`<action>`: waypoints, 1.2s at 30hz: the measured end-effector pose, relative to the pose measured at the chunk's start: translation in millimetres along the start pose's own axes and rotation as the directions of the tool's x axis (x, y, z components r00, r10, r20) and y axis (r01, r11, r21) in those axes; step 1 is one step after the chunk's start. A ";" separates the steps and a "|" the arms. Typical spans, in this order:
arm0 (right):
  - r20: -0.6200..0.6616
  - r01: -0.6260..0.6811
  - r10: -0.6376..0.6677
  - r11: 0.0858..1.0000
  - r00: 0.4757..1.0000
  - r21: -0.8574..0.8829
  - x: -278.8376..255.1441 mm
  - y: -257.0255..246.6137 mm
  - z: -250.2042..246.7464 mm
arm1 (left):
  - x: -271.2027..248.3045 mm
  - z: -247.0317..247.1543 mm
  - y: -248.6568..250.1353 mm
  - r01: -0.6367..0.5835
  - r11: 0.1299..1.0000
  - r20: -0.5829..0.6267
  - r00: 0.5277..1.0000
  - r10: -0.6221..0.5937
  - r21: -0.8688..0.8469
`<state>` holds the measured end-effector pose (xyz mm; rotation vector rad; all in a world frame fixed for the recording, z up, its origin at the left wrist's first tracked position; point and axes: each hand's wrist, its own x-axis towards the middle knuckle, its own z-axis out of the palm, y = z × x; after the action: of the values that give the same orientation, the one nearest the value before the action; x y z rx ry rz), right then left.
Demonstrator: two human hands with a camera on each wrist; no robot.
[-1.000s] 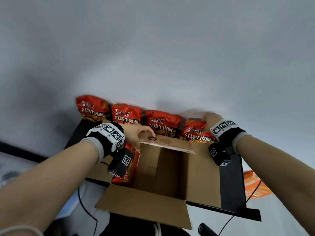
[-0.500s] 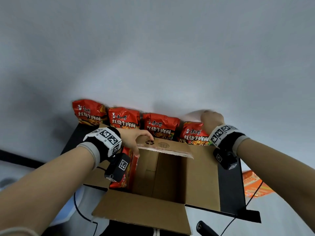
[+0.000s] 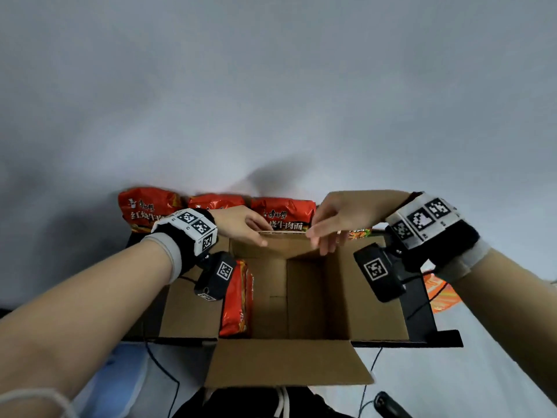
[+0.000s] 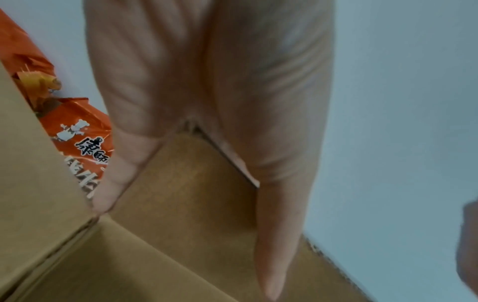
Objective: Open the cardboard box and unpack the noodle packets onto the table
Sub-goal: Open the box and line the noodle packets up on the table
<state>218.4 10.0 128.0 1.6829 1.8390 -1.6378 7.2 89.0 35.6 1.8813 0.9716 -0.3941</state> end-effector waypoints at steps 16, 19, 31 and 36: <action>0.112 -0.462 0.455 0.807 0.884 0.368 157.7 -21.0 138.3 | -2.5 -2.6 -41.9 -0.048 0.918 -0.154 0.988 -0.015 -0.394; 0.059 -0.479 0.493 0.801 0.868 0.360 151.9 -18.2 136.0 | -2.6 0.7 -47.6 -0.075 0.899 -0.165 0.986 0.002 -0.431; -0.119 -0.451 0.485 0.862 0.867 0.230 114.7 27.0 130.4 | 3.2 5.3 -43.5 -0.046 0.975 -0.217 0.976 -0.003 -0.217; -0.206 -0.371 0.349 0.926 0.914 -0.078 59.4 5.0 89.2 | 3.3 4.3 -36.9 -0.032 0.994 -0.190 0.982 0.011 -0.108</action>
<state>155.0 -23.3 48.1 2.0364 1.5369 -1.2372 -18.3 95.5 9.1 1.8504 1.0752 -0.1465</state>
